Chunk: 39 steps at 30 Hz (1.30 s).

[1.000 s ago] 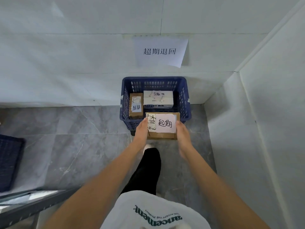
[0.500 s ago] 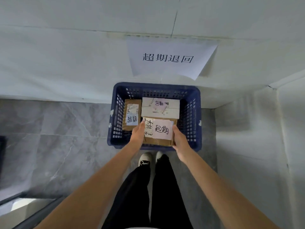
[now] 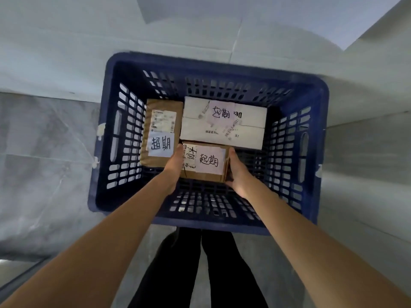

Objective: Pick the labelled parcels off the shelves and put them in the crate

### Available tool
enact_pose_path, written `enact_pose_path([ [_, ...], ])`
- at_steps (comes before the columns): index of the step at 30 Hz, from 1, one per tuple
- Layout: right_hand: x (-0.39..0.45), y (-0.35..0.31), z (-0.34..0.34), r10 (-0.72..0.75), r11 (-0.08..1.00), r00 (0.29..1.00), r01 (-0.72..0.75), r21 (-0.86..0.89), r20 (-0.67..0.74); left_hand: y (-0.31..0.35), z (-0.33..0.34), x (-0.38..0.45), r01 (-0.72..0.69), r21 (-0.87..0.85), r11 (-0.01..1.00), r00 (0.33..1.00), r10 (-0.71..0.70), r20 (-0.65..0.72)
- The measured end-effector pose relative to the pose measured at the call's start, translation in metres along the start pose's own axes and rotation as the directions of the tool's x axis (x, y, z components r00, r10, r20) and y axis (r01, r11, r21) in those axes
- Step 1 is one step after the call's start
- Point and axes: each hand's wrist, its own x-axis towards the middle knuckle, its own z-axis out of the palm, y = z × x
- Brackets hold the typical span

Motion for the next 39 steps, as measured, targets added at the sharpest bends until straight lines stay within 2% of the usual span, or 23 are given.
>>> enact_pose_path([
  [5, 0.025, 0.008, 0.008, 0.010, 0.999, 0.999, -0.008, -0.051, 0.033, -0.011, -0.011, 0.027, -0.015, -0.075, 0.997, 1.000, 0.013, -0.023],
  [9, 0.029, 0.007, 0.010, 0.006, 0.999, 0.998, -0.004, -0.034, 0.059, -0.003, -0.003, -0.003, -0.087, -0.081, 0.993, 0.987, 0.075, -0.143],
  [12, 0.019, 0.003, 0.011, -0.008, 0.996, 0.999, 0.011, -0.089, 0.038, -0.001, 0.001, -0.026, -0.115, -0.061, 0.991, 0.973, 0.100, -0.208],
  [14, 0.002, -0.001, 0.009, -0.034, 0.984, 0.999, 0.036, -0.174, 0.014, 0.002, 0.001, -0.050, -0.143, 0.039, 0.989, 0.963, 0.149, -0.225],
  [16, -0.025, -0.009, 0.009, -0.111, 0.954, 0.994, 0.104, -0.282, -0.010, 0.008, -0.002, -0.078, -0.214, 0.295, 0.931, 0.947, 0.272, -0.171],
  [19, -0.068, -0.020, 0.007, -0.306, 0.847, 0.952, 0.271, -0.458, -0.004, 0.020, -0.009, -0.126, -0.342, 0.660, 0.669, 0.913, 0.403, 0.064],
  [21, -0.101, -0.032, 0.003, -0.398, 0.765, 0.917, 0.342, -0.546, 0.016, 0.032, -0.011, -0.158, -0.400, 0.776, 0.489, 0.879, 0.444, 0.173],
  [23, -0.136, -0.046, -0.002, -0.445, 0.688, 0.894, 0.381, -0.618, 0.056, 0.044, -0.010, -0.193, -0.433, 0.820, 0.374, 0.844, 0.487, 0.223],
  [25, -0.174, -0.059, -0.006, -0.480, 0.591, 0.869, 0.422, -0.688, 0.121, 0.052, -0.010, -0.227, -0.414, 0.836, 0.359, 0.845, 0.493, 0.206],
  [29, -0.242, -0.069, -0.006, -0.544, 0.416, 0.811, 0.483, -0.771, 0.214, 0.053, -0.017, -0.289, -0.361, 0.827, 0.430, 0.872, 0.469, 0.137],
  [33, -0.288, -0.064, 0.009, -0.492, 0.229, 0.809, 0.475, -0.850, 0.320, 0.035, -0.040, -0.344, -0.340, 0.869, 0.359, 0.859, 0.496, 0.131],
  [37, -0.321, -0.040, 0.039, -0.444, 0.124, 0.795, 0.512, -0.850, 0.415, 0.008, -0.076, -0.384, -0.296, 0.930, 0.220, 0.841, 0.522, 0.144],
  [39, -0.331, -0.024, 0.058, -0.387, 0.046, 0.793, 0.526, -0.849, 0.470, -0.011, -0.101, -0.398, -0.268, 0.936, 0.227, 0.842, 0.527, 0.113],
])
